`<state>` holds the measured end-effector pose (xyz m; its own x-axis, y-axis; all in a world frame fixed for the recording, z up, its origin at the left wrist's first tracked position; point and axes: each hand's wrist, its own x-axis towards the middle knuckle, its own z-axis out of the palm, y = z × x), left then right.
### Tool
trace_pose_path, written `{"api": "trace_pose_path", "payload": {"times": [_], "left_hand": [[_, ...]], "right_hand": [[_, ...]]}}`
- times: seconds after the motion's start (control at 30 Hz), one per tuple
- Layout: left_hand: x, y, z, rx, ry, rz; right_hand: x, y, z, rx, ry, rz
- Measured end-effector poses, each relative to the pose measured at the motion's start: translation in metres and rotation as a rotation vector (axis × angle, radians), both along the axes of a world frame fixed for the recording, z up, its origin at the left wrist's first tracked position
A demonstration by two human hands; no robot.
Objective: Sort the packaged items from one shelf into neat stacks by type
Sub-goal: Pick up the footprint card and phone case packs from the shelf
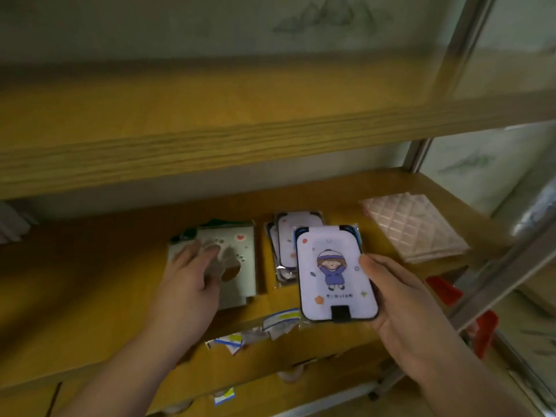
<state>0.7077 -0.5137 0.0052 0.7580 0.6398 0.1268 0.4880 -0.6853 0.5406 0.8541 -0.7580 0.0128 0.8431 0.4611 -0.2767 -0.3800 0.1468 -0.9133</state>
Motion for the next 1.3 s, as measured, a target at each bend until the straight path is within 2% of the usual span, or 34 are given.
{"api": "trace_pose_path", "payload": {"times": [0.17,0.43,0.67,0.87,1.0,1.13,1.3], "left_hand": [[0.008,-0.032,-0.002,0.146,-0.063,0.058],[0.012,-0.08,0.005,0.125,-0.091,0.1],[0.012,-0.108,0.009,0.056,-0.118,0.163],[0.011,-0.12,0.012,0.065,-0.134,0.184],[0.01,-0.128,0.015,0.058,-0.164,0.202],[0.006,-0.13,0.017,0.099,-0.156,0.196],[0.004,-0.124,0.021,0.136,-0.139,0.243]], "right_hand": [[0.048,-0.004,-0.002,-0.09,-0.111,0.132],[0.098,0.03,0.002,-0.153,-0.182,0.269],[0.111,0.04,0.002,-0.36,-0.467,0.455],[0.107,0.037,0.001,-0.494,-0.586,0.59],[0.105,0.04,0.003,-0.564,-0.674,0.575],[0.105,0.031,0.005,-0.675,-0.92,0.483],[0.086,0.014,0.012,-0.529,-1.198,0.386]]}}
